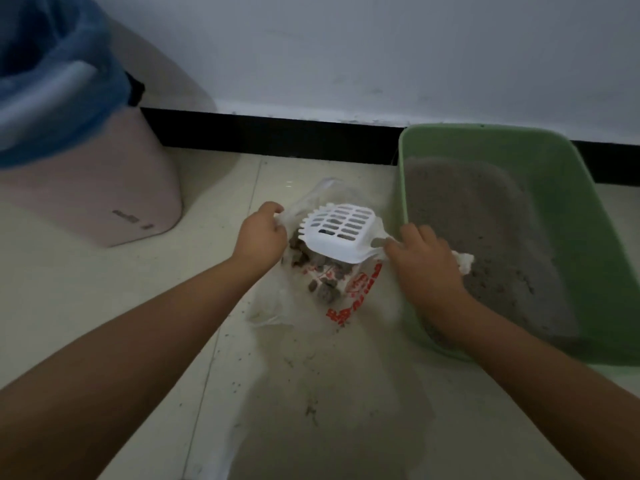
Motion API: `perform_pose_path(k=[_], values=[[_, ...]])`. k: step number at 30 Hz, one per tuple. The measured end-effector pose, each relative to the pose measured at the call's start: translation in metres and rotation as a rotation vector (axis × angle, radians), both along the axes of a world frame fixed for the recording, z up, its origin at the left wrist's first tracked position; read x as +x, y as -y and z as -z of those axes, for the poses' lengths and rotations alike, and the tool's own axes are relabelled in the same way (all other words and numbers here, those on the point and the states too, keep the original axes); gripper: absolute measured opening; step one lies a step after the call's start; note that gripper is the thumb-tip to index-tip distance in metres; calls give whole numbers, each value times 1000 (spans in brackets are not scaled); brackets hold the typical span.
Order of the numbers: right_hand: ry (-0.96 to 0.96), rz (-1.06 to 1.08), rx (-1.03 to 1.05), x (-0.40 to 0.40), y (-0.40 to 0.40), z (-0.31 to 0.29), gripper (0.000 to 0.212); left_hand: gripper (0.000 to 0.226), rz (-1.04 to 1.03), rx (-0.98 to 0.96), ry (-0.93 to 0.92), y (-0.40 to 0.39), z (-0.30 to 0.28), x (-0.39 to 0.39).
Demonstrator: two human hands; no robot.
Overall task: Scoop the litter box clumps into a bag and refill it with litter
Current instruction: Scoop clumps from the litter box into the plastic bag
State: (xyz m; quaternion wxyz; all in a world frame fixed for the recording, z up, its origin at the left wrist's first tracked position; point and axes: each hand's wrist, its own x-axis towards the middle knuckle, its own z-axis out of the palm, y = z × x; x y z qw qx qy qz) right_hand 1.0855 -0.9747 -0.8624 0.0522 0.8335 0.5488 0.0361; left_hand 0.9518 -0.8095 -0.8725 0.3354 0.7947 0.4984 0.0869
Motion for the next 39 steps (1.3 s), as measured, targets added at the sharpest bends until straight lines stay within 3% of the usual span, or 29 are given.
perform_pose_path(k=[4,12,17,21,24,27,31,33,36,39], values=[[77,-75,21,5,5,6,32,35,-25,-29,44,-2,-1,-1],[-26,-128,57,12,7,6,51,35,-1,-40,72,0,-5,2],[-70,-83,130,20,14,14,39,35,3,-39,53,0,-5,2],[-175,-37,351,32,34,11,30,45,106,140,-61,6,-6,2],[-235,139,489,39,64,2,37,50,283,352,-78,17,-9,9],[-245,404,337,43,97,0,43,42,486,511,-23,31,-9,22],[-313,629,-210,42,122,8,38,41,603,511,-32,48,-14,44],[-330,648,-379,38,119,4,40,42,625,478,-32,54,-16,51],[-249,599,-425,38,96,-17,37,48,616,450,-130,58,-14,58],[-246,433,-322,39,56,-38,31,49,577,458,-102,54,-17,59]])
